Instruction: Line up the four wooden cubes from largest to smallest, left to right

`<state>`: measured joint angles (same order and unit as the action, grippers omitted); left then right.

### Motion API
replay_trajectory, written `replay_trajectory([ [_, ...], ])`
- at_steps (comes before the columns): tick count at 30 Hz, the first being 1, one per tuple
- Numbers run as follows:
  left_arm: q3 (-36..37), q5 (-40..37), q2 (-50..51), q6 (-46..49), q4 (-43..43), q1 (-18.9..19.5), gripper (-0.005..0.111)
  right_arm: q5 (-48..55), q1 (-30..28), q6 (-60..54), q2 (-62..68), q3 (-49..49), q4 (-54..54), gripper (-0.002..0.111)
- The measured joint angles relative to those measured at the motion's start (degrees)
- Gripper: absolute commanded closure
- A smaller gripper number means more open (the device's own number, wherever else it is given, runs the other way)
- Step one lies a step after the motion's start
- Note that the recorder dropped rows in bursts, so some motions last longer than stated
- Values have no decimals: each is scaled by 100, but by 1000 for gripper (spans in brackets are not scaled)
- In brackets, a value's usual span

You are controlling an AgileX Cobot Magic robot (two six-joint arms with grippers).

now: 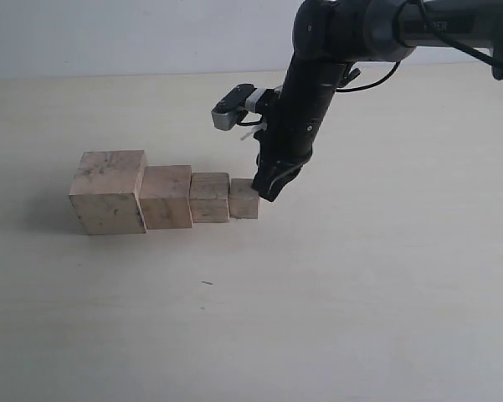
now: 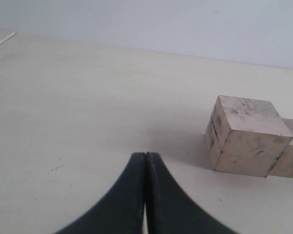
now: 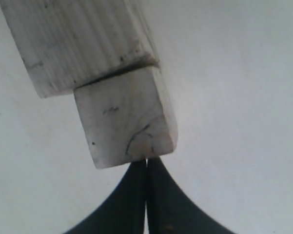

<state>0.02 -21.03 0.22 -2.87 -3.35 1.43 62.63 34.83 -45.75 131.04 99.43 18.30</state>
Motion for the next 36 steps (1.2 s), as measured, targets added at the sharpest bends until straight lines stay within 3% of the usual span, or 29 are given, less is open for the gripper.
replay_trajectory([
  [36,0,0,0,0,0,0,107,-124,0,-89,-50,0,47,108],
])
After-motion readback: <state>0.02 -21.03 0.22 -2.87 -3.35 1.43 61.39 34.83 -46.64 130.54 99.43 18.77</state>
